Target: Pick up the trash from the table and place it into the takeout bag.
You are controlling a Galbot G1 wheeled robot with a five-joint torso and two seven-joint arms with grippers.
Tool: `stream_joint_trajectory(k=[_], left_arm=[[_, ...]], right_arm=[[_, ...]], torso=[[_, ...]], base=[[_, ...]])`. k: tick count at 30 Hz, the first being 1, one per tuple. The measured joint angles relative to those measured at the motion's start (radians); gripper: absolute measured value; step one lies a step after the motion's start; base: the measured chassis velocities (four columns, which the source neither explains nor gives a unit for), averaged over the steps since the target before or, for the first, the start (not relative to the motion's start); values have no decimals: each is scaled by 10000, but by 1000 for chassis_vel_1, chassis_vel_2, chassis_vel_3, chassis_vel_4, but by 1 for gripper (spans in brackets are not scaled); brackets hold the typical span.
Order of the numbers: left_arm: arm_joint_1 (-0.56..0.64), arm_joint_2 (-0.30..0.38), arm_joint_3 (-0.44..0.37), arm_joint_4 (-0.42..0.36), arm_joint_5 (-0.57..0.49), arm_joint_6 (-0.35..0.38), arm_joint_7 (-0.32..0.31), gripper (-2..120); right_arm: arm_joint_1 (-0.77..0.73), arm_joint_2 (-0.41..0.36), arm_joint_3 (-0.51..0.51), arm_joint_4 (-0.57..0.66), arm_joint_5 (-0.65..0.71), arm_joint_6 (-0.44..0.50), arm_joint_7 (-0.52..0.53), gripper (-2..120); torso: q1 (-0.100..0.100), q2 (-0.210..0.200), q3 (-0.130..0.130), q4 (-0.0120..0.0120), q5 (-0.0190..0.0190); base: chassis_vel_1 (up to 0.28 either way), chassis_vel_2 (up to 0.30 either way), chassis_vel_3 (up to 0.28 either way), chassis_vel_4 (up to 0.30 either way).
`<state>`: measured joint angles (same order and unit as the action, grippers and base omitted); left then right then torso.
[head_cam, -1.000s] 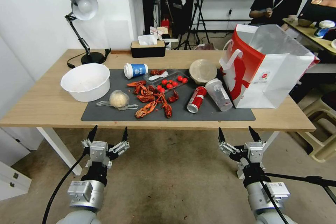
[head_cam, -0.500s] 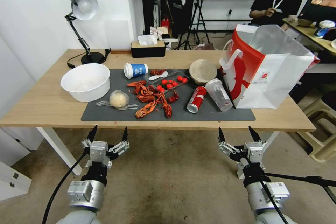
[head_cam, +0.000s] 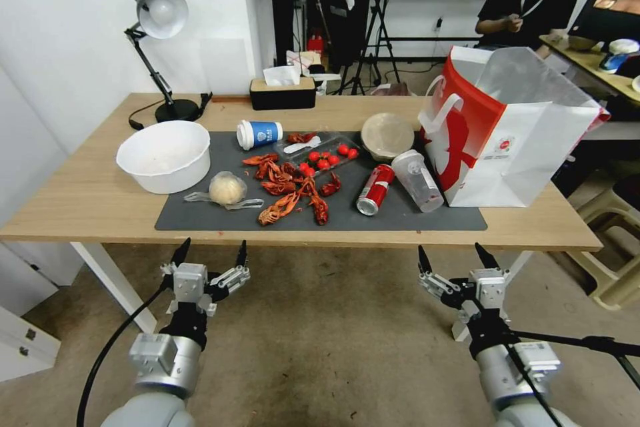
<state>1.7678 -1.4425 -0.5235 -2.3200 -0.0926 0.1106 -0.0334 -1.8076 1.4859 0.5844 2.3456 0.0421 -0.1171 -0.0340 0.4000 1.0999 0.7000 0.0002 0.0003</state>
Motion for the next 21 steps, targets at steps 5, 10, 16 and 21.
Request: stream_joint_trajectory(k=[5,10,16,21], left_arm=[[-487,728,462,-351,-1392,1716,-522,100],[-887,1338,840,-639,-2538,3135,-953,100],[-1037,1642,1035,-881,-3149,3933,-1209,100],[-1018,1645,1027,-903,-3159,3943,-1220,100]], right_arm=[[-96,-139,395,489,439,-1199,-383,100],[-188,-292,816,978,886,-2498,-815,100],[-175,-318,850,999,905,-2604,-863,100],[-151,-338,853,998,904,-2592,-863,100]], torso=[[0,0,0,-2,-5],[0,1,0,-2,-4],[0,0,0,-2,0],[0,0,0,-1,-3]], base=[[0,0,0,0],[0,0,0,0],[0,0,0,0],[0,0,0,0]])
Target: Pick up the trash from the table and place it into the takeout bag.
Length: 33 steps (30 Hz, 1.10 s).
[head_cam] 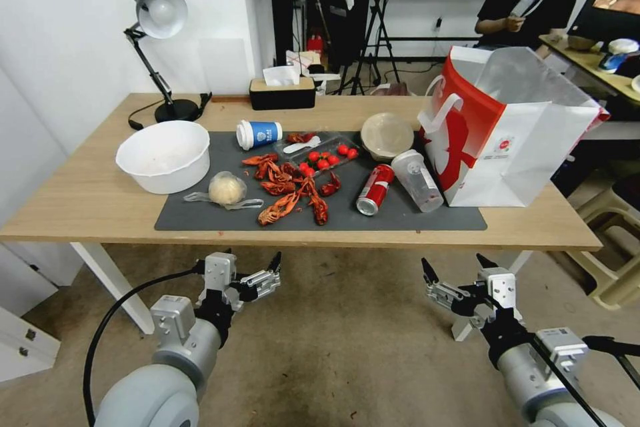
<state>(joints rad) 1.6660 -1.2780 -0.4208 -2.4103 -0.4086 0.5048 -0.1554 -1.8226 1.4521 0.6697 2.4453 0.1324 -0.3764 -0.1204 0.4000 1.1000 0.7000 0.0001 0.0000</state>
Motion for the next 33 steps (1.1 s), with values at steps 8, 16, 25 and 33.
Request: stream_joint_trajectory(k=[8,16,25,33], left_arm=[[25,-16,-16,-2,32,-80,8,100],[46,-26,-31,-19,67,-155,14,100],[117,-58,-42,-72,117,-223,37,100],[145,-55,-43,-73,156,-262,42,100]], right_arm=[[12,3,-2,-19,-43,59,1,100],[-1,-4,-2,-22,-76,88,1,100],[-22,2,-3,-13,-163,136,-6,100],[-25,4,-4,-8,-182,152,-16,100]], torso=[[0,0,0,-1,0],[0,0,0,0,1],[0,-1,0,-1,1],[0,0,0,-1,0]], base=[[0,0,0,0],[0,0,0,0],[0,0,0,0],[0,0,0,0]])
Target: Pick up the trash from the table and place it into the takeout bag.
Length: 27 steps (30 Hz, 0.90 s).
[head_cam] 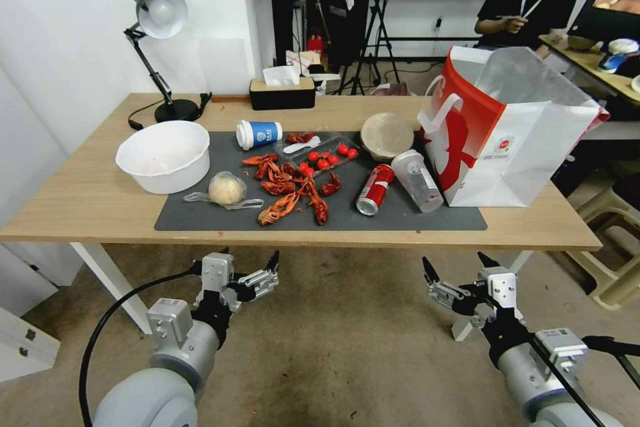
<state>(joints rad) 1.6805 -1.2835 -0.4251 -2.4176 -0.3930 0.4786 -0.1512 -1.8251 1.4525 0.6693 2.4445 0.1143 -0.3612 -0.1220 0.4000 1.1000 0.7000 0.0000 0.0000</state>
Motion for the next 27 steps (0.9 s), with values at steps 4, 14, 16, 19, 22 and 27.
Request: stream_joint_trajectory(k=[4,14,16,19,22,27], left_arm=[[14,11,-2,0,18,-19,3,100],[-1,-37,18,71,71,-70,8,100],[-4,-66,37,100,88,-74,19,100],[-8,-73,37,106,95,-80,24,100],[-12,-72,2,107,97,-99,40,100],[-9,-66,-60,132,95,-129,41,100]], right_arm=[[-1,1,0,1,-10,15,-8,100],[-5,-15,8,1,-40,66,-24,100],[23,-52,9,-4,-30,67,-24,100],[54,-87,4,-10,83,46,-5,100],[202,-211,-36,-58,473,-29,127,100],[778,-655,-78,-324,1042,28,363,100]], torso=[[0,0,0,0,0],[0,0,0,0,0],[0,0,0,0,0],[0,0,0,0,0],[0,0,0,-1,0],[0,0,0,-1,0]], base=[[0,0,0,0],[0,0,0,0],[0,0,0,0],[0,0,0,0],[0,0,0,0],[0,0,0,0]])
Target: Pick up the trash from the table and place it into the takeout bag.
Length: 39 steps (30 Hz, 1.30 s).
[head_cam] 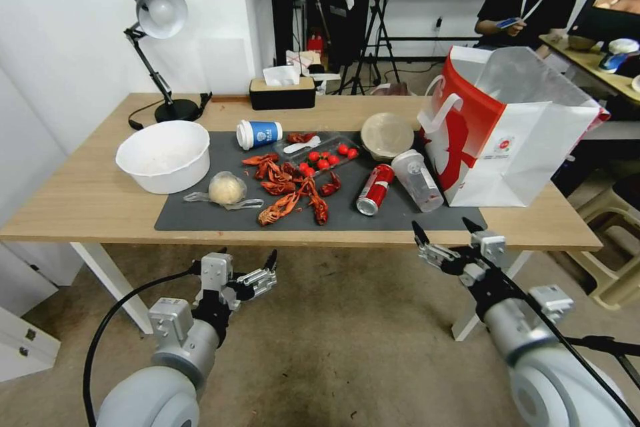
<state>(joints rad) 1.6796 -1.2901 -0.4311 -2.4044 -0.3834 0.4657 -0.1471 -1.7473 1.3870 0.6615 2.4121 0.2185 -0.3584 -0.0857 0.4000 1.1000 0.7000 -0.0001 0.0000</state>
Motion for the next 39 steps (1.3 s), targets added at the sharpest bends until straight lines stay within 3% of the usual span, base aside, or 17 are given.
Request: stream_joint_trajectory(k=[3,4,9,14,24,26,34,39], left_arm=[[-13,-10,0,15,5,-6,-6,100],[-50,-29,24,83,18,-10,-29,100],[-70,-27,24,137,31,-11,-39,100],[-45,-77,15,179,68,-10,-62,100],[10,-129,-60,210,102,-51,-113,100],[36,-159,-62,222,138,-105,-128,100],[95,-232,-58,252,252,-244,-132,100],[130,-268,-58,251,273,-258,-120,100]], right_arm=[[409,-248,-66,-172,433,30,134,100],[1197,-781,-349,-651,1166,237,401,100],[2037,-1452,-999,-1458,1682,802,754,100],[2977,-1509,-1714,-2168,1979,809,1293,100],[5306,-736,-3788,-2925,1764,-1194,3512,100],[6082,-567,-4357,-3081,1970,-2115,4778,100],[7185,-216,-4872,-3405,3117,-3496,6535,100],[7465,-64,-5090,-3635,3379,-3767,7289,100]], torso=[[-1,0,0,0,1],[0,0,0,3,0],[0,0,0,1,1],[0,-1,0,0,2],[0,0,0,1,-1],[0,-1,1,0,-1],[0,0,0,1,0],[0,-1,1,2,-1]], base=[[0,0,0,0],[0,0,0,0],[0,0,0,0],[0,0,0,0],[0,0,0,0],[0,0,0,0],[0,0,0,0],[0,0,0,0]])
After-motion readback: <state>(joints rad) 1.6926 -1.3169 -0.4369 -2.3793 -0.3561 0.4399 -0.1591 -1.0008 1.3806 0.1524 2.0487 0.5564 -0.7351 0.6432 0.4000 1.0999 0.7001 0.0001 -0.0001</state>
